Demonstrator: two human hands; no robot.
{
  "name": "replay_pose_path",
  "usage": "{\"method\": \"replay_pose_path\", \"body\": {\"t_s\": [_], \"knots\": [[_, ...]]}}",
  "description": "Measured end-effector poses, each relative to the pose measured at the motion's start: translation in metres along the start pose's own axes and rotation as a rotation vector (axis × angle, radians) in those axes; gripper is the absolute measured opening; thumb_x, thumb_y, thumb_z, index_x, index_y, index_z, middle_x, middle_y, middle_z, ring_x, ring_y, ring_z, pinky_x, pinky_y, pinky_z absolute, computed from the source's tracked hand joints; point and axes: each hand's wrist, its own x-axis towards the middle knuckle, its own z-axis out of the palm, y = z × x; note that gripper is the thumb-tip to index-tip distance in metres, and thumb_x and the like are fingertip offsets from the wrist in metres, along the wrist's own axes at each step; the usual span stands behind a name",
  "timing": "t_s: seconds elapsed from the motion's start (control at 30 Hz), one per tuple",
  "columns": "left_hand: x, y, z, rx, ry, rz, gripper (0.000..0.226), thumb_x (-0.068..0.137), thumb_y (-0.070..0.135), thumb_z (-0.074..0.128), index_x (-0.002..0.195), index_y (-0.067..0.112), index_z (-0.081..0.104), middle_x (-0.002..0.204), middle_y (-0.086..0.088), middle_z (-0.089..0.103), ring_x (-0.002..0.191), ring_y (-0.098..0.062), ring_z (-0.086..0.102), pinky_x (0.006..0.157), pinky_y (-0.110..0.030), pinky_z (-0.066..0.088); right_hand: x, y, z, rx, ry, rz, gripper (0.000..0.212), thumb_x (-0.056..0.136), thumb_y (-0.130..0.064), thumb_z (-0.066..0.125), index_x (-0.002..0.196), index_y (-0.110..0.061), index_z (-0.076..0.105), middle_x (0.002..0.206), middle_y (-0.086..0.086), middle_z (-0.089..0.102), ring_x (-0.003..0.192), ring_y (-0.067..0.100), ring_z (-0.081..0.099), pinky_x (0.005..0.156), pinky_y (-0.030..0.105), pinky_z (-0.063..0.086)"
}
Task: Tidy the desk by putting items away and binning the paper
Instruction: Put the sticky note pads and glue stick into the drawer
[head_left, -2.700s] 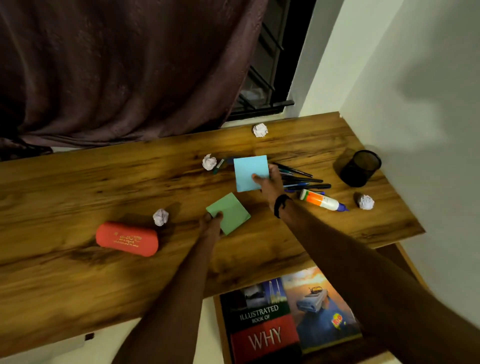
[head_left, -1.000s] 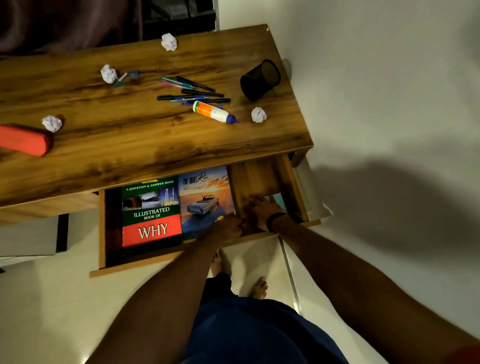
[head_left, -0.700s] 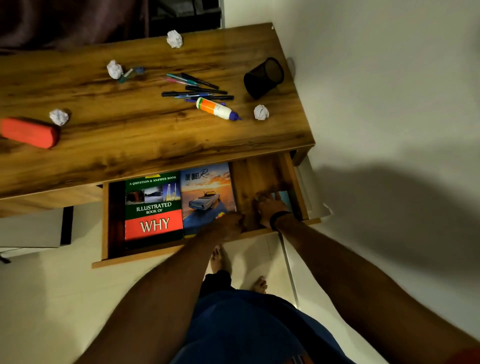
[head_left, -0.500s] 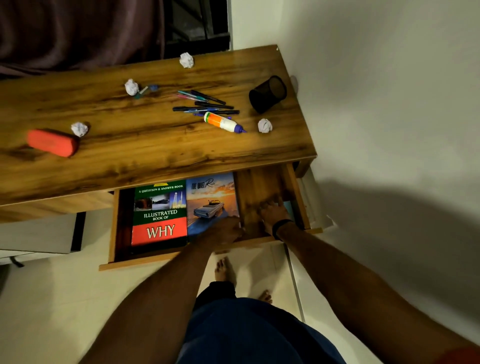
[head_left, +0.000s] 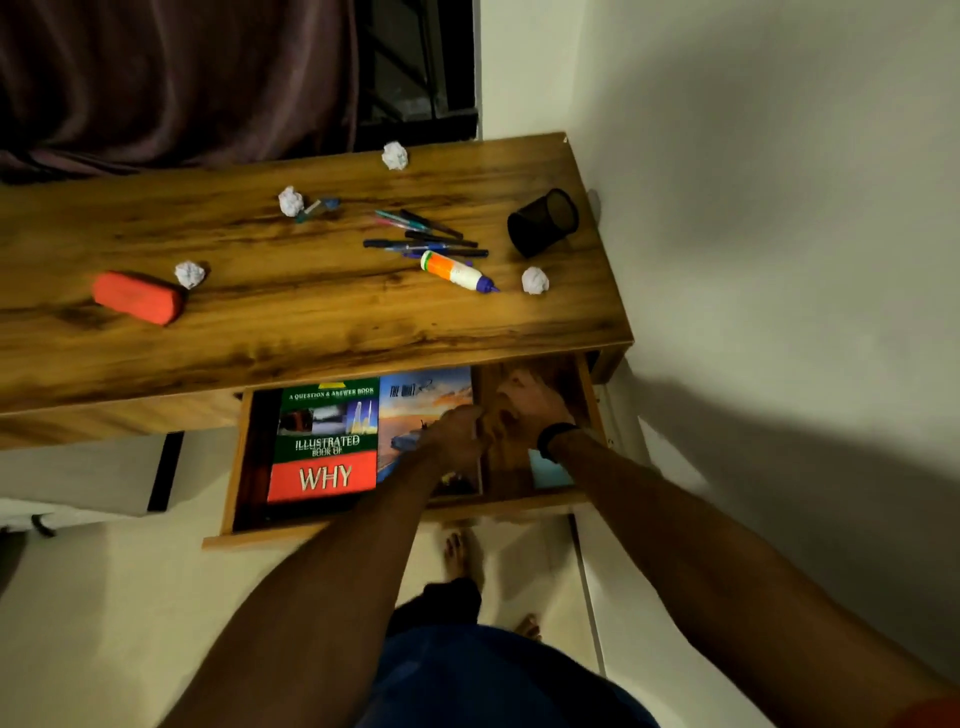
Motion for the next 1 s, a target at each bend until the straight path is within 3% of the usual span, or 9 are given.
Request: {"method": "replay_pose_path", "body": {"t_s": [0.07, 0.17, 0.27, 0.37, 0.47, 0.57, 0.7, 0.87, 1.0], "knots": [[0.009, 0.021, -0.026, -0.031, 0.06, 0.033, 0.06, 0.08, 0.047, 0.049, 0.132, 0.018, 0.054, 0.135, -0.01, 0.057, 0.122, -0.028, 0.054, 0.099, -0.038, 0.046, 0.022, -0.002, -0.026, 0.11, 0.089, -0.006, 0.033, 0.092, -0.026, 0.053, 0.123, -0.017, 0.053, 0.142, 0.01, 0.038, 0.121, 0.035, 0.048, 0.091, 0.043, 0.047], [0.034, 0.028, -0.061, 0.012, 0.127, 0.043, 0.061, 0.083, 0.039, 0.05, 0.141, 0.018, 0.044, 0.147, -0.012, 0.045, 0.134, -0.031, 0.044, 0.107, -0.041, 0.04, 0.052, -0.003, -0.059, 0.134, 0.119, 0.034, 0.056, 0.081, -0.028, 0.066, 0.132, -0.017, 0.049, 0.149, 0.012, 0.035, 0.13, 0.034, 0.041, 0.102, 0.047, 0.044], [0.065, 0.023, -0.094, 0.049, 0.178, 0.01, 0.065, 0.085, 0.037, 0.054, 0.145, 0.018, 0.039, 0.153, -0.011, 0.036, 0.14, -0.031, 0.035, 0.112, -0.043, 0.035, 0.082, -0.013, -0.084, 0.096, 0.187, 0.059, 0.057, 0.076, -0.027, 0.065, 0.13, -0.014, 0.049, 0.131, 0.013, 0.047, 0.118, 0.035, 0.047, 0.093, 0.047, 0.047], [0.093, -0.002, -0.11, 0.081, 0.136, -0.004, 0.072, 0.085, 0.043, 0.056, 0.148, 0.016, 0.035, 0.156, -0.011, 0.03, 0.145, -0.031, 0.027, 0.116, -0.043, 0.029, 0.114, -0.025, -0.101, 0.103, 0.2, 0.111, 0.058, 0.078, -0.027, 0.064, 0.132, -0.016, 0.046, 0.125, 0.012, 0.05, 0.11, 0.035, 0.051, 0.081, 0.041, 0.045], [0.107, -0.031, -0.108, 0.159, 0.053, -0.045, 0.083, 0.091, 0.052, 0.049, 0.154, 0.012, 0.014, 0.162, -0.011, 0.006, 0.15, -0.032, 0.008, 0.121, -0.046, 0.015, 0.144, -0.038, -0.106, 0.152, 0.16, 0.162, 0.067, 0.081, -0.029, 0.066, 0.141, -0.019, 0.037, 0.131, 0.014, 0.047, 0.116, 0.037, 0.05, 0.09, 0.045, 0.047], [0.106, -0.053, -0.097, 0.309, 0.047, -0.04, 0.089, 0.09, 0.069, 0.027, 0.154, 0.015, -0.004, 0.162, -0.007, -0.012, 0.15, -0.028, -0.008, 0.121, -0.049, 0.001, 0.167, -0.044, -0.095, 0.05, 0.126, 0.214, 0.071, 0.086, -0.035, 0.064, 0.145, -0.012, 0.032, 0.135, 0.018, 0.046, 0.121, 0.038, 0.046, 0.096, 0.047, 0.042], [0.105, -0.075, -0.079, 0.411, 0.193, 0.022, 0.107, 0.069, 0.083, -0.016, 0.155, 0.021, -0.002, 0.163, -0.001, -0.008, 0.151, -0.021, -0.006, 0.119, -0.049, -0.005, 0.18, -0.047, -0.078, 0.048, 0.126, 0.288, 0.067, 0.089, -0.03, 0.06, 0.146, -0.012, 0.029, 0.139, 0.018, 0.043, 0.123, 0.037, 0.045, 0.096, 0.046, 0.042], [0.106, -0.077, -0.078, 0.448, 0.214, 0.04, 0.09, 0.084, 0.075, 0.006, 0.154, 0.021, -0.005, 0.163, -0.001, -0.01, 0.15, -0.02, -0.009, 0.118, -0.051, -0.006, 0.179, -0.047, -0.066, 0.175, 0.158, 0.294, 0.052, 0.096, -0.029, 0.052, 0.14, -0.007, 0.038, 0.137, 0.02, 0.046, 0.121, 0.038, 0.047, 0.096, 0.044, 0.042], [0.105, -0.074, -0.078, 0.428, 0.234, 0.062, 0.085, 0.088, 0.072, 0.012, 0.154, 0.021, -0.007, 0.163, -0.001, -0.012, 0.15, -0.02, -0.011, 0.118, -0.052, -0.007, 0.161, -0.038, -0.073, 0.638, 0.266, 0.328, 0.044, 0.093, -0.034, 0.06, 0.129, -0.009, 0.055, 0.12, 0.009, 0.062, 0.11, 0.025, 0.058, 0.094, 0.036, 0.046]]}}
